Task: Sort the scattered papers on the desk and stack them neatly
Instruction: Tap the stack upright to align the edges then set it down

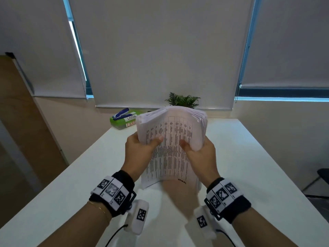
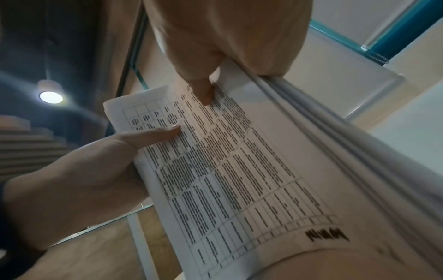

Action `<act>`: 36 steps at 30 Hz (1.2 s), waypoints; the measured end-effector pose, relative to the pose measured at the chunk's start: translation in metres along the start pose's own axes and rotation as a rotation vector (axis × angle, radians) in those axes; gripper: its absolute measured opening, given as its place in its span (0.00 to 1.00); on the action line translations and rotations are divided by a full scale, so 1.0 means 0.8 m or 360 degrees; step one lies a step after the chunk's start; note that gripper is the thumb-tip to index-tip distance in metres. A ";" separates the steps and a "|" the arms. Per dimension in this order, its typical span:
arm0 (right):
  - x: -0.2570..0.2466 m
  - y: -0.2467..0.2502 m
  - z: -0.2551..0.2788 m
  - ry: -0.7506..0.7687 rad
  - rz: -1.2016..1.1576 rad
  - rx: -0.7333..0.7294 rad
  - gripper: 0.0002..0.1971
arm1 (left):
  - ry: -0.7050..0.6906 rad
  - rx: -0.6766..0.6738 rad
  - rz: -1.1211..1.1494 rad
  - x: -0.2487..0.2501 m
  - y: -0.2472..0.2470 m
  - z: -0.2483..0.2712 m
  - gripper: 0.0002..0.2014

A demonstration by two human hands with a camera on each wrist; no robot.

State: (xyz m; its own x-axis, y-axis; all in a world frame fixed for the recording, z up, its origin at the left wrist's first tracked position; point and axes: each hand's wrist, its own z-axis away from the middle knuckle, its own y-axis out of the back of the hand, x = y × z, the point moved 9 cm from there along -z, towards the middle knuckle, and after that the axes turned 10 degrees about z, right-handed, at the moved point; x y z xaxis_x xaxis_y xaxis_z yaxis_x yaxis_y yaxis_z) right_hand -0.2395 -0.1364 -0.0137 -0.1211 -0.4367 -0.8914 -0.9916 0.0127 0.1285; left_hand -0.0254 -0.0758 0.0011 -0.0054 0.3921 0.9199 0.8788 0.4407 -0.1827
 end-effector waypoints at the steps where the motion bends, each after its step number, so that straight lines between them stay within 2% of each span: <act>1: -0.004 0.002 0.000 0.0006 -0.0017 -0.0002 0.11 | -0.0051 -0.0010 -0.0012 0.007 0.001 0.001 0.22; 4: -0.038 0.009 -0.006 0.0167 -0.0077 0.0040 0.23 | -0.0495 -0.0032 -0.0168 0.055 0.000 0.003 0.44; 5: -0.053 0.012 -0.009 0.0266 -0.0103 0.0061 0.28 | -0.0664 -0.0039 -0.0310 0.070 0.000 0.003 0.49; 6: -0.066 0.015 -0.012 0.0374 -0.0115 0.0075 0.32 | -0.0814 -0.0044 -0.0486 0.083 -0.001 0.002 0.49; 8: -0.087 0.019 -0.019 0.0572 0.0016 0.0120 0.33 | -0.0994 -0.0038 -0.0880 0.101 -0.006 0.000 0.36; 10: -0.100 0.020 -0.025 0.0718 0.0247 0.0188 0.25 | -0.1083 -0.0047 -0.1143 0.111 -0.013 0.001 0.24; 13: -0.101 0.021 -0.030 0.0810 0.0339 0.0231 0.11 | -0.1121 -0.0085 -0.1192 0.118 -0.016 0.001 0.21; 15: -0.096 0.023 -0.033 0.0732 0.0239 0.0205 0.09 | -0.1071 -0.0145 -0.1138 0.114 -0.014 -0.005 0.22; 16: -0.095 0.023 -0.032 0.0689 0.0192 0.0182 0.08 | -0.0979 -0.0161 -0.1024 0.107 -0.009 -0.010 0.25; 18: -0.091 0.023 -0.030 0.0609 0.0054 0.0123 0.06 | -0.0632 -0.0144 -0.0558 0.084 0.004 -0.021 0.35; 19: -0.086 0.021 -0.028 0.0545 -0.0059 0.0081 0.09 | -0.0410 -0.0103 -0.0257 0.070 0.007 -0.022 0.36; 21: -0.069 0.013 -0.025 0.0401 -0.0304 -0.0017 0.18 | -0.0108 -0.0022 0.0197 0.047 0.005 -0.023 0.25; 23: -0.045 0.009 -0.021 0.0258 -0.0315 -0.0087 0.24 | -0.0075 -0.0038 0.0257 0.040 -0.002 -0.025 0.14; 25: -0.014 0.002 -0.013 0.0100 -0.0168 -0.0216 0.22 | -0.0083 -0.0126 0.0219 0.031 -0.006 -0.026 0.14; 27: 0.016 -0.003 -0.005 -0.0025 -0.0086 -0.0267 0.16 | 0.0000 -0.0154 0.0189 0.014 -0.005 -0.023 0.14; 29: 0.026 -0.003 -0.002 -0.0052 -0.0097 -0.0194 0.13 | 0.0050 -0.0131 0.0163 0.002 -0.003 -0.019 0.14; 32: 0.015 0.002 -0.004 0.0003 -0.0164 -0.0002 0.09 | -0.0013 -0.0075 0.0154 0.008 -0.002 -0.015 0.13; 34: 0.013 0.002 -0.002 0.0010 -0.0208 0.0028 0.09 | -0.0022 -0.0044 0.0173 0.007 0.000 -0.012 0.12; 36: 0.024 -0.001 0.006 -0.0051 -0.0237 -0.0002 0.11 | 0.0061 -0.0039 0.0134 -0.009 0.004 -0.004 0.11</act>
State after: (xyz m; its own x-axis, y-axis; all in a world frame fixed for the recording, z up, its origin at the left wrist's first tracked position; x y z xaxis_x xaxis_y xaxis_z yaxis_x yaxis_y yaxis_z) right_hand -0.2413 -0.1406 -0.0331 0.0256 -0.4046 -0.9141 -0.9987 -0.0508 -0.0055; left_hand -0.0211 -0.0797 -0.0054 0.0867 0.3957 0.9143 0.8867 0.3876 -0.2519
